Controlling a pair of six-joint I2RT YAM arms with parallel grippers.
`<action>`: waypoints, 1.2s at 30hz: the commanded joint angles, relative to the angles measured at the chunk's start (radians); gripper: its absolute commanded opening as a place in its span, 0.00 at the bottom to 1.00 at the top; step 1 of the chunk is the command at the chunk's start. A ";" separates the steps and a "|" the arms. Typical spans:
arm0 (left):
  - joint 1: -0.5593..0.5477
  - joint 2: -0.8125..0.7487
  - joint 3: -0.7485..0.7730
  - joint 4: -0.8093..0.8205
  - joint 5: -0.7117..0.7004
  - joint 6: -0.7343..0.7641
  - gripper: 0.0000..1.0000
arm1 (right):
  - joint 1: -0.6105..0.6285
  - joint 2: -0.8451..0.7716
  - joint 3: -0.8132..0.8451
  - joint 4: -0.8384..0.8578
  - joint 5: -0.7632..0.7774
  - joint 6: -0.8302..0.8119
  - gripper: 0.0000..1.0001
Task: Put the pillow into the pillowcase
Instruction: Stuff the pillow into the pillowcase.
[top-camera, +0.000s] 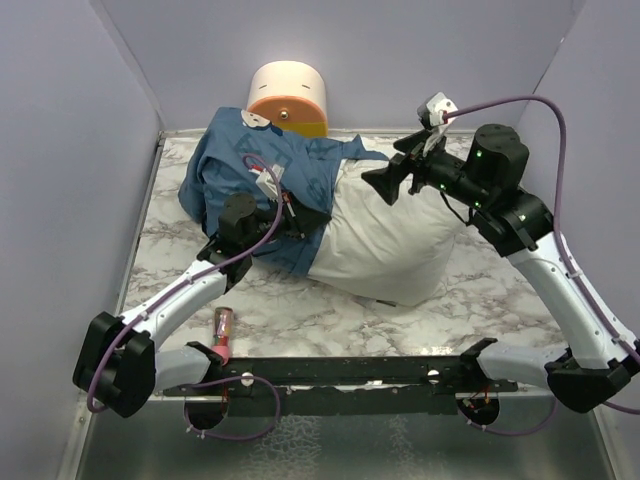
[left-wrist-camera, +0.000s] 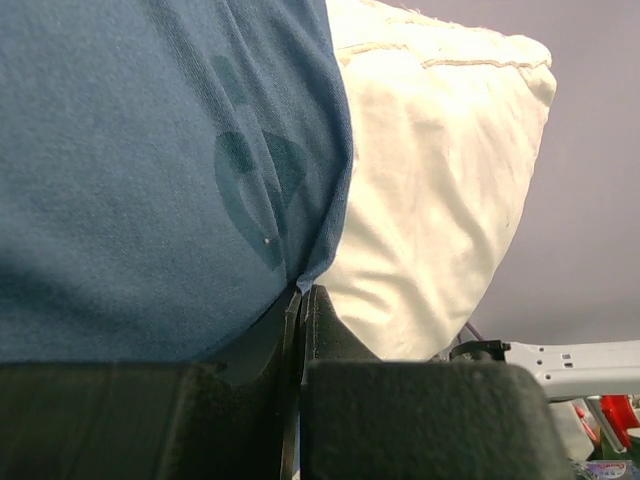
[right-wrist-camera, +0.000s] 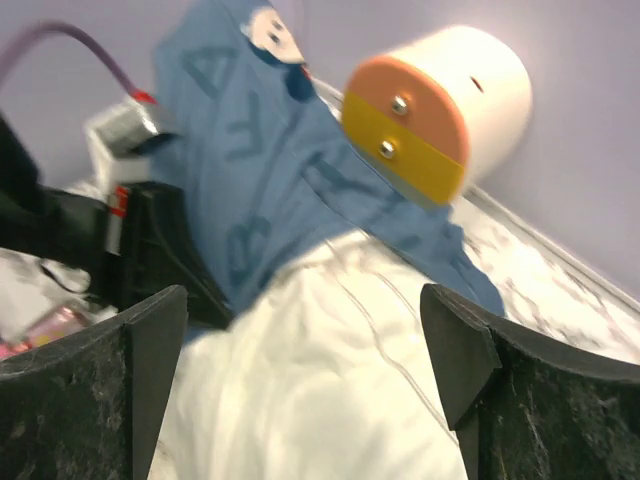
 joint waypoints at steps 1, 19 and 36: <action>-0.024 -0.027 -0.004 -0.075 0.053 0.017 0.00 | -0.048 0.057 0.012 -0.373 0.158 -0.111 1.00; -0.092 0.011 0.267 -0.045 0.076 0.042 0.00 | -0.039 0.202 -0.280 0.251 -0.314 0.228 0.01; -0.081 0.116 0.453 -0.112 -0.080 0.123 0.00 | 0.009 0.192 -0.183 0.401 -0.173 0.230 0.01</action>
